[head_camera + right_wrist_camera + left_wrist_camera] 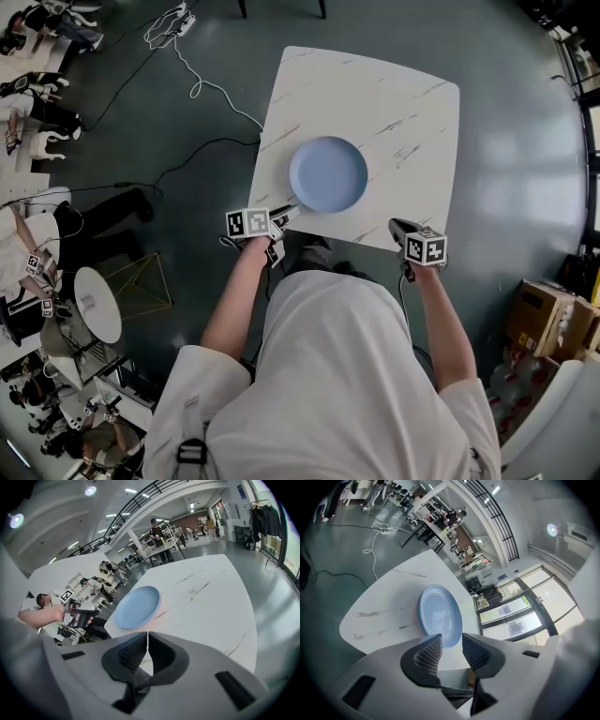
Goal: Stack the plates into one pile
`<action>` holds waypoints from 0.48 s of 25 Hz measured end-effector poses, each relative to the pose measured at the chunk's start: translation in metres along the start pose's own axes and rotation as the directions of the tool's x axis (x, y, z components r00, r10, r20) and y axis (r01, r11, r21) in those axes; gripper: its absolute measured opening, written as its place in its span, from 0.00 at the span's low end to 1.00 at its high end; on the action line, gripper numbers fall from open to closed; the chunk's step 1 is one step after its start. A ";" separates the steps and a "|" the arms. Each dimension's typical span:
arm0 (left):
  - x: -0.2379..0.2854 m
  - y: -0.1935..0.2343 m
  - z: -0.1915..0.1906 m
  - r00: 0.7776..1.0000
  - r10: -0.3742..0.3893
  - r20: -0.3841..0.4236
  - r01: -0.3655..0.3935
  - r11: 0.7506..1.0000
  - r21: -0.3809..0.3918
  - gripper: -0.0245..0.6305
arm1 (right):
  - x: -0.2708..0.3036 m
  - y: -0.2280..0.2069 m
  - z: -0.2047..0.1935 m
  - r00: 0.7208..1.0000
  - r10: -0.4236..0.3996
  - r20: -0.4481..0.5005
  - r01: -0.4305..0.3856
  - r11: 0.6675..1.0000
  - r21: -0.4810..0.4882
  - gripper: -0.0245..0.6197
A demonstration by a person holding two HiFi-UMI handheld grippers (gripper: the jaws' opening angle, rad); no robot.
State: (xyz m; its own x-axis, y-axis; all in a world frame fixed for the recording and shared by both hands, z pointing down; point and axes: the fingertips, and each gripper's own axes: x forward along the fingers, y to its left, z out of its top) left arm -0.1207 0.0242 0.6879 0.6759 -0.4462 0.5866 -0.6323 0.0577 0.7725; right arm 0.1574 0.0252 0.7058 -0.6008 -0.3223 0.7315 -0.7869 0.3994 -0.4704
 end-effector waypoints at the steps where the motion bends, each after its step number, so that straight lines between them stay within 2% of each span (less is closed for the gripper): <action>1: -0.003 -0.001 -0.007 1.000 0.004 0.008 -0.004 1.000 -0.002 0.24 | -0.004 0.002 -0.001 1.000 0.004 0.003 -0.004 1.000 -0.010 0.08; 8: -0.025 -0.021 -0.061 0.998 0.018 0.055 -0.019 0.999 0.026 0.12 | -0.035 0.019 -0.013 0.998 0.029 0.062 -0.027 0.999 -0.045 0.08; 12: -0.045 -0.040 -0.091 0.994 0.019 0.107 -0.027 0.997 0.072 0.07 | -0.056 0.029 -0.017 0.988 0.007 0.157 0.020 0.985 -0.170 0.08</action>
State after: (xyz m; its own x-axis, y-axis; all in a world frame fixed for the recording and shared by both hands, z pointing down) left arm -0.0916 0.1238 0.6528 0.6193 -0.5378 0.5720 -0.6759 0.0056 0.7370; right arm 0.1710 0.0691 0.6594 -0.6211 -0.4499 0.6418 -0.7633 0.5329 -0.3652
